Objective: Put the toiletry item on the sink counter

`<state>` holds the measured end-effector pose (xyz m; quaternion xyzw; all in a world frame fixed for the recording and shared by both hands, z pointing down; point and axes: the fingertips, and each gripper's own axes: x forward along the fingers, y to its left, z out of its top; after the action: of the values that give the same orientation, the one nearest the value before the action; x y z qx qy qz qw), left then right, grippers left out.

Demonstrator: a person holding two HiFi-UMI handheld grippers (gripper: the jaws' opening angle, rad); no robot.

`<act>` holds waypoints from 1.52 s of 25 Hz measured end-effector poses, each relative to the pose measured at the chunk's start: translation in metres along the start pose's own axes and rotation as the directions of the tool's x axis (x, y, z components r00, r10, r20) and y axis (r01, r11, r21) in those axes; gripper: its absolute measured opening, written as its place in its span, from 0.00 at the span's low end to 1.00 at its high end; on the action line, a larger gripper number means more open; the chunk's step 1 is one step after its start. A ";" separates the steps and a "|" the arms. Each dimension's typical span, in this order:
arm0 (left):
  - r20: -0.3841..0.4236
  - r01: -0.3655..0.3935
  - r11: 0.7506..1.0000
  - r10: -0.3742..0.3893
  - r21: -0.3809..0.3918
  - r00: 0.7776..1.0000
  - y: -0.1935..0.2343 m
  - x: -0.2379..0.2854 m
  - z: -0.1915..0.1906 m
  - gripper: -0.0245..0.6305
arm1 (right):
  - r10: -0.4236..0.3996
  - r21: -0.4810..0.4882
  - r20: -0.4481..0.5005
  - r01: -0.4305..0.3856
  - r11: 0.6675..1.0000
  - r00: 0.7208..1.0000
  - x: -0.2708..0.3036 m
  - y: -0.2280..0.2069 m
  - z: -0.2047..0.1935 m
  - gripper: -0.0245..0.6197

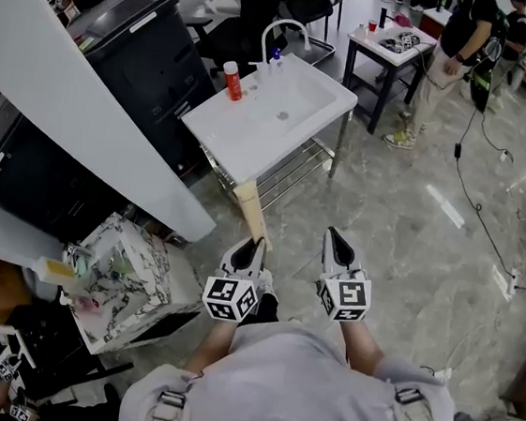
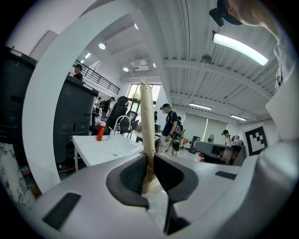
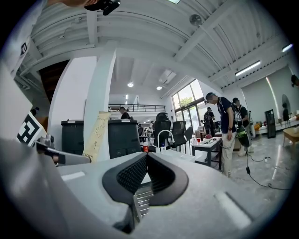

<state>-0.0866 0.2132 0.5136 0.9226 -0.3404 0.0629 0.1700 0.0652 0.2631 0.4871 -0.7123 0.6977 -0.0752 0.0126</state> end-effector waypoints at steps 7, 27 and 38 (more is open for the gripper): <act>0.032 -0.002 1.000 0.002 -0.009 0.999 0.047 0.046 0.029 0.11 | 0.000 -0.023 0.003 0.000 1.000 1.000 0.068 -0.003 0.011 0.04; 0.062 -0.011 1.000 0.011 0.013 0.998 0.206 0.134 0.115 0.11 | 0.002 -0.037 0.028 -0.001 0.999 1.000 0.261 0.034 0.037 0.04; 0.053 -0.052 0.998 0.053 -0.025 0.997 0.248 0.156 0.123 0.11 | -0.001 -0.037 -0.017 0.000 0.999 1.000 0.307 0.030 0.030 0.04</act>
<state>-0.1292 -0.1012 0.5019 0.9127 -0.3697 0.0385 0.1698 0.0434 -0.0460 0.4809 -0.7120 0.6988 -0.0684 -0.0067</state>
